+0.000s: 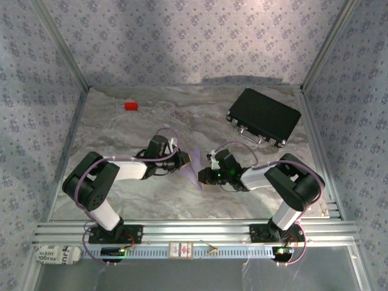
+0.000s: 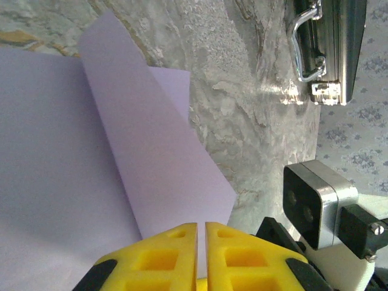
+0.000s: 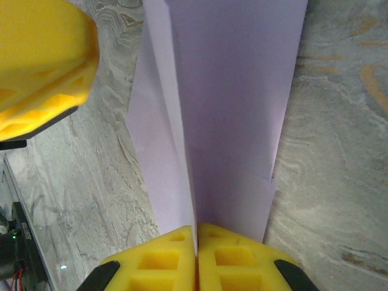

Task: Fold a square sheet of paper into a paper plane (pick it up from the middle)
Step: Fourth fold the wing at the center of the table.

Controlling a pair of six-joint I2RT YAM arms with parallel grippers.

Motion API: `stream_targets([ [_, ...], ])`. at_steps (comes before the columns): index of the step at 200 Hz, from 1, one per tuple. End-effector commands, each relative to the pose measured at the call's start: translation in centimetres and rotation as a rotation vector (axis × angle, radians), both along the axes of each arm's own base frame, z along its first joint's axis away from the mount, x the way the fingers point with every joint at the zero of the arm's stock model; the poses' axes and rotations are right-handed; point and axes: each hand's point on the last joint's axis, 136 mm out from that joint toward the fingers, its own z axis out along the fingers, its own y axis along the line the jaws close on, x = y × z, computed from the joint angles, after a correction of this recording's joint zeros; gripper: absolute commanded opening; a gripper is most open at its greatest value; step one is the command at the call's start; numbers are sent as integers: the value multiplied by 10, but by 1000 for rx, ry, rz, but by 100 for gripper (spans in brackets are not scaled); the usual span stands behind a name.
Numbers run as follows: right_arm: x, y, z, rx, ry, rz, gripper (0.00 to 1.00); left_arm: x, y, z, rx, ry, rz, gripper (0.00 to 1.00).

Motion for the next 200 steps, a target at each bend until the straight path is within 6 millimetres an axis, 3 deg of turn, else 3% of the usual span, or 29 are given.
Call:
stream_targets([
  [1, -4, 0, -7, 12, 39, 5, 9, 6, -16, 10, -41, -50, -54, 11],
  [125, -3, -4, -16, 5, 103, 6, 10, 15, -19, -27, 10, 3, -45, 10],
  [200, -2, -6, -18, -1, 131, 3, 8, 18, -22, -12, -5, -50, -57, 12],
])
